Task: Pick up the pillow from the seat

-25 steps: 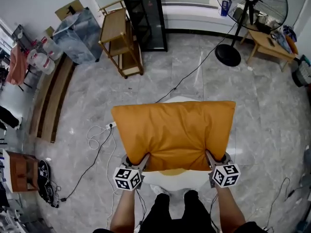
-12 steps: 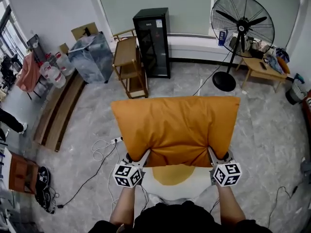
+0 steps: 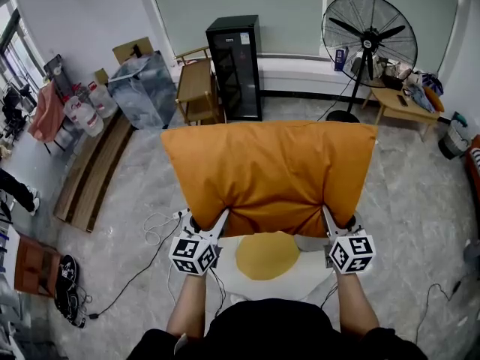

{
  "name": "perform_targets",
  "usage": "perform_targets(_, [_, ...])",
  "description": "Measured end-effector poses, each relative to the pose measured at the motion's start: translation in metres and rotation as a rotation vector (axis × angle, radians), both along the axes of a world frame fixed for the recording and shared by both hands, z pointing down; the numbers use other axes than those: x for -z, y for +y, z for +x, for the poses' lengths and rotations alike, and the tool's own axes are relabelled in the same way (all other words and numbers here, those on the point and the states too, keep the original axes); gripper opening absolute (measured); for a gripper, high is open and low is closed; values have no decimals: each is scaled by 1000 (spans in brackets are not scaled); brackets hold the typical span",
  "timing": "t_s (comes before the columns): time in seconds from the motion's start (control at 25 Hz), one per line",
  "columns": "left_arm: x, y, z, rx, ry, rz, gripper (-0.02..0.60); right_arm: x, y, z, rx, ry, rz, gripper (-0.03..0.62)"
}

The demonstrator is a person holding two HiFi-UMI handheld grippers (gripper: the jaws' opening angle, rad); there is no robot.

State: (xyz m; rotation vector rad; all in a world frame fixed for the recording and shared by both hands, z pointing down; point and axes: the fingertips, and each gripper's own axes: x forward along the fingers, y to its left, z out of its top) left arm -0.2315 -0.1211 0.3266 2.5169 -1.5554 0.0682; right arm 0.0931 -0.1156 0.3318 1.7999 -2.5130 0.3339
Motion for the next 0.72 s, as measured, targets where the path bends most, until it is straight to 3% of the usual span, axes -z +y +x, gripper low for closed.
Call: perform_targets(0.72, [9,5,-6,-4,22,37,279,9,5,-8,-1,8,27,189])
